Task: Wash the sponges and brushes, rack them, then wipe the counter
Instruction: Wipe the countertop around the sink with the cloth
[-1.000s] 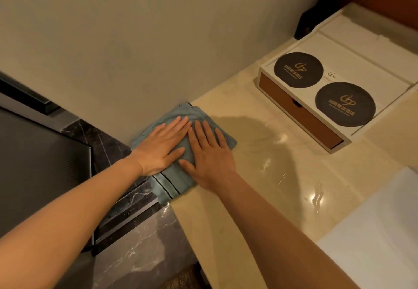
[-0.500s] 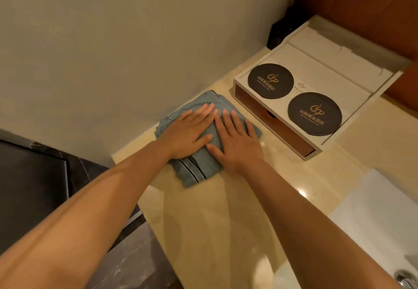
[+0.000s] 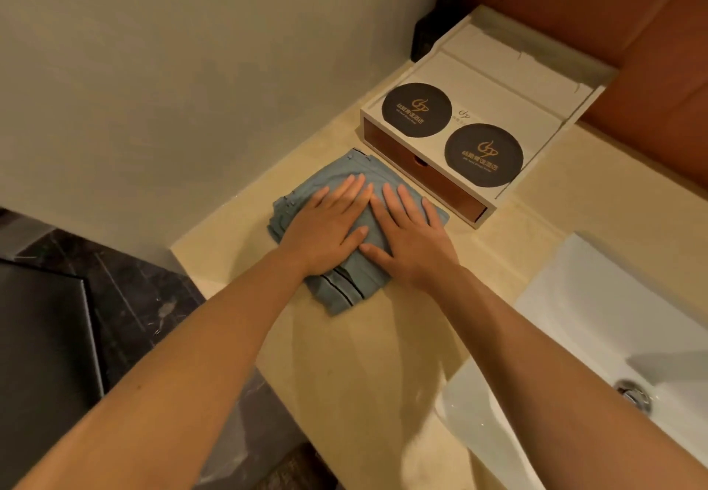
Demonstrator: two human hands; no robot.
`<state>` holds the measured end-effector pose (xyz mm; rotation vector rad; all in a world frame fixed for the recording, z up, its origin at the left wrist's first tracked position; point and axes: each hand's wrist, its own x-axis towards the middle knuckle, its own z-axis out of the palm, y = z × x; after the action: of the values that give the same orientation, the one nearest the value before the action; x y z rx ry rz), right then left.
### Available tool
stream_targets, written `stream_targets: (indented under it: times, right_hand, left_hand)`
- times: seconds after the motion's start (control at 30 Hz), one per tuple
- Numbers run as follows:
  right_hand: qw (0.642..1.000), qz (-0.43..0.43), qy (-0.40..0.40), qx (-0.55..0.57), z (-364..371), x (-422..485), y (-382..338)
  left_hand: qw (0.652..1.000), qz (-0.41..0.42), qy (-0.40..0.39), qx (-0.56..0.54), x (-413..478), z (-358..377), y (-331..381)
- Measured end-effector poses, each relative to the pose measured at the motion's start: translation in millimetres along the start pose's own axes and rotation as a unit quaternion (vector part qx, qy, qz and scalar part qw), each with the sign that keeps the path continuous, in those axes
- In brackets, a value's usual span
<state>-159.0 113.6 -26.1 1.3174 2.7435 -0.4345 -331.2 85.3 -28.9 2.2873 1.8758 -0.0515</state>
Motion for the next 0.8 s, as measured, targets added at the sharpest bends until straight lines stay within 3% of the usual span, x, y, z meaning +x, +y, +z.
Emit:
stream_targets:
  times: [0.43, 0.63, 0.73, 0.8]
  right_hand:
    - [0.999, 0.050, -0.011, 0.017, 19.4, -146.8, 23.4]
    - [0.998, 0.041, -0.036, 0.028, 15.4, -189.7, 24.7]
    - [0.989, 0.085, -0.013, 0.124, 10.9, -195.2, 26.0]
    - [0.958, 0.171, 0.034, 0.226, 9.9, -197.6, 32.9]
  left_hand:
    - [0.999, 0.035, 0.001, -0.008, -64.8, 22.6, 124.9]
    - [0.999, -0.007, -0.019, -0.050, -98.4, 29.5, 167.4]
    - [0.994, -0.020, -0.066, -0.079, -102.6, 23.9, 172.1]
    - [0.990, -0.029, -0.090, -0.103, -98.4, 13.0, 170.2]
